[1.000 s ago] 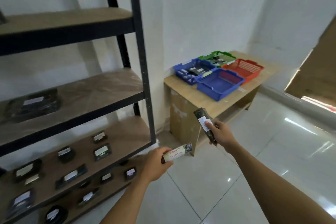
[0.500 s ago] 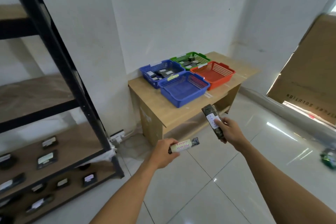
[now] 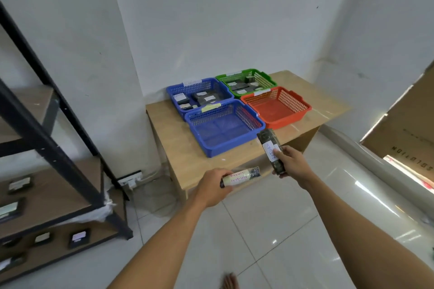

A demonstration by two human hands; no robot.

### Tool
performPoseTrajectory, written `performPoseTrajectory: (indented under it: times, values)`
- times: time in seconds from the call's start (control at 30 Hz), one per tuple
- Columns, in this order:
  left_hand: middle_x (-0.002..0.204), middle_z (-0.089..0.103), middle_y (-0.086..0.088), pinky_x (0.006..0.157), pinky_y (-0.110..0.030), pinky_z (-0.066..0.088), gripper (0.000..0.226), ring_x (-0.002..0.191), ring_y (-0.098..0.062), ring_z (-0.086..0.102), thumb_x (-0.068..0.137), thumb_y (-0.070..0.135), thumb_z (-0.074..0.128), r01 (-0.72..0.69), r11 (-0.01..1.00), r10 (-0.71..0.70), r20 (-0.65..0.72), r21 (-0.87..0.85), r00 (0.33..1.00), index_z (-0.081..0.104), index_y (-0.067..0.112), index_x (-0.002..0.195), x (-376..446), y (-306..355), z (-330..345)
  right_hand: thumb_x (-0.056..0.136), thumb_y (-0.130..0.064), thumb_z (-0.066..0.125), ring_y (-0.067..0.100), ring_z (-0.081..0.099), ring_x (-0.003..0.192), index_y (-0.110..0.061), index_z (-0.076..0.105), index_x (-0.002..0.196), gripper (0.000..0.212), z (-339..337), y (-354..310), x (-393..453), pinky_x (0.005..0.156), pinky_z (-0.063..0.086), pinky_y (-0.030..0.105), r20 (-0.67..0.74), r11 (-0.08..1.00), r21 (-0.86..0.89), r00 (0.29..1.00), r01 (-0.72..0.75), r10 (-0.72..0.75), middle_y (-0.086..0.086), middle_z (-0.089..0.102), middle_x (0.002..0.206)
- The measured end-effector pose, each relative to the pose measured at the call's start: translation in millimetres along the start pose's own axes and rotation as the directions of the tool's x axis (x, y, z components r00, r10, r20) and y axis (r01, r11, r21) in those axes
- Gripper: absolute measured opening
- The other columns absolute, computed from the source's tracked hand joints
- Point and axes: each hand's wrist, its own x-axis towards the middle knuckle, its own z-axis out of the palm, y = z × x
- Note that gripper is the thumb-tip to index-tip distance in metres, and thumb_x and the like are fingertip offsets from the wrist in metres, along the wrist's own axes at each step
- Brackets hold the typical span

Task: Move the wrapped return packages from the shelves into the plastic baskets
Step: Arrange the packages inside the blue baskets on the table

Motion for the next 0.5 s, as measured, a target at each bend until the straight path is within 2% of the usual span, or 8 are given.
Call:
performPoseTrajectory:
  times: [0.17, 0.27, 0.33, 0.43, 0.5]
  values:
    - [0.116, 0.070, 0.000, 0.091, -0.033, 0.051, 0.039, 0.106, -0.017, 0.064, 0.082, 0.021, 0.077, 0.087, 0.995, -0.088, -0.024, -0.041, 0.996, 0.070, 0.018, 0.121, 74, -3, 12, 0.101, -0.026, 0.062, 0.027, 0.068, 0.078, -0.013, 0.061, 0.109, 0.015, -13, -7, 96, 0.053, 0.052, 0.033, 0.065, 0.997, -0.044, 0.996, -0.064, 0.067, 0.010, 0.070, 0.094]
    - [0.118, 0.069, 0.007, 0.093, -0.030, 0.051, 0.042, 0.105, -0.010, 0.062, 0.083, 0.023, 0.075, 0.130, 0.988, -0.133, -0.031, -0.080, 0.991, 0.068, 0.022, 0.124, 110, -3, 15, 0.102, -0.020, 0.060, 0.019, 0.066, 0.066, -0.013, 0.062, 0.105, 0.007, -12, -11, 147, 0.048, 0.051, 0.030, 0.118, 0.996, -0.046, 0.989, -0.081, 0.086, 0.008, 0.068, 0.085]
    - [0.119, 0.068, 0.008, 0.093, -0.026, 0.051, 0.044, 0.104, -0.008, 0.062, 0.083, 0.025, 0.075, 0.161, 0.982, -0.166, -0.041, -0.094, 0.985, 0.067, 0.024, 0.127, 129, -5, 16, 0.102, -0.018, 0.061, 0.017, 0.066, 0.066, -0.011, 0.064, 0.107, 0.010, -8, -8, 179, 0.048, 0.051, 0.029, 0.133, 0.995, -0.065, 0.987, -0.078, 0.086, 0.008, 0.068, 0.084]
    - [0.115, 0.069, 0.006, 0.084, -0.014, 0.048, 0.042, 0.099, -0.008, 0.062, 0.083, 0.024, 0.075, 0.184, 0.979, -0.191, -0.073, -0.092, 0.979, 0.069, 0.022, 0.125, 160, -13, 15, 0.101, -0.021, 0.062, 0.025, 0.068, 0.070, -0.010, 0.067, 0.107, 0.013, 1, -3, 230, 0.052, 0.052, 0.030, 0.137, 0.994, -0.095, 0.988, -0.053, 0.066, 0.013, 0.069, 0.086]
    - [0.111, 0.069, 0.003, 0.081, -0.013, 0.046, 0.041, 0.097, -0.010, 0.062, 0.082, 0.019, 0.075, 0.203, 0.976, -0.211, -0.102, -0.080, 0.972, 0.070, 0.020, 0.122, 181, -20, 13, 0.100, -0.022, 0.064, 0.027, 0.068, 0.068, -0.009, 0.069, 0.103, 0.014, 11, 0, 266, 0.052, 0.052, 0.031, 0.135, 0.993, -0.112, 0.989, -0.044, 0.059, 0.016, 0.070, 0.085]
